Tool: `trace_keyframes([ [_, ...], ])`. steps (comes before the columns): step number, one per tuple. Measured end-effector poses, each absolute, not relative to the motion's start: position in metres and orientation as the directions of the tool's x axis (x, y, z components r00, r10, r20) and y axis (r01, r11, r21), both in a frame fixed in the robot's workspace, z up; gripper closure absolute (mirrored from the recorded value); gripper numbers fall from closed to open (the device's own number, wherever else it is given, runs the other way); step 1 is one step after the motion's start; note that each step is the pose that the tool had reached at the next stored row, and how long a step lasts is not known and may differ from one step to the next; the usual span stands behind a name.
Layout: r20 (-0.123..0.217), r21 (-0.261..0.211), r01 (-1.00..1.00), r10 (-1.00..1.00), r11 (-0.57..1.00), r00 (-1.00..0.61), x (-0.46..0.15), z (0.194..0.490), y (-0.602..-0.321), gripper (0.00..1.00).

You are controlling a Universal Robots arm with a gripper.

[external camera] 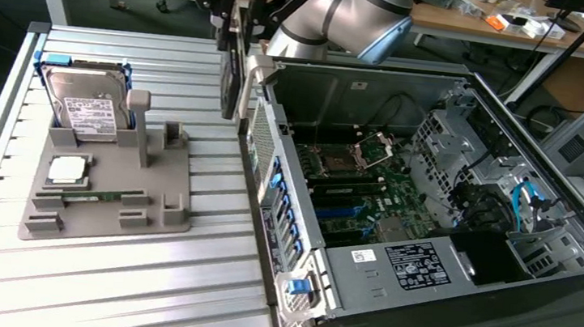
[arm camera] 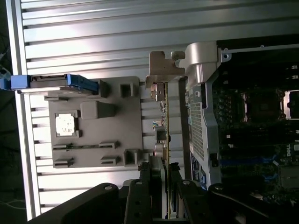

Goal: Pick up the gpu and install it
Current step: 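Pick up the gpu and move the gpu toward the slot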

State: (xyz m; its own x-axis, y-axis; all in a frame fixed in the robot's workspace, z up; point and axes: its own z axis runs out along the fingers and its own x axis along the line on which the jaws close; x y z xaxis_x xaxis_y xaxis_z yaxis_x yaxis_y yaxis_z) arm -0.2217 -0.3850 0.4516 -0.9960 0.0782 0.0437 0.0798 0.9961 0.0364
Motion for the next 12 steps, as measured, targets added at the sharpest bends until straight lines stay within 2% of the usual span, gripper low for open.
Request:
trace_keyframes([
  [12,0.043,0.024,0.080,0.079,0.997,-0.996,-0.2115,0.4509,-0.3850,0.73],
])
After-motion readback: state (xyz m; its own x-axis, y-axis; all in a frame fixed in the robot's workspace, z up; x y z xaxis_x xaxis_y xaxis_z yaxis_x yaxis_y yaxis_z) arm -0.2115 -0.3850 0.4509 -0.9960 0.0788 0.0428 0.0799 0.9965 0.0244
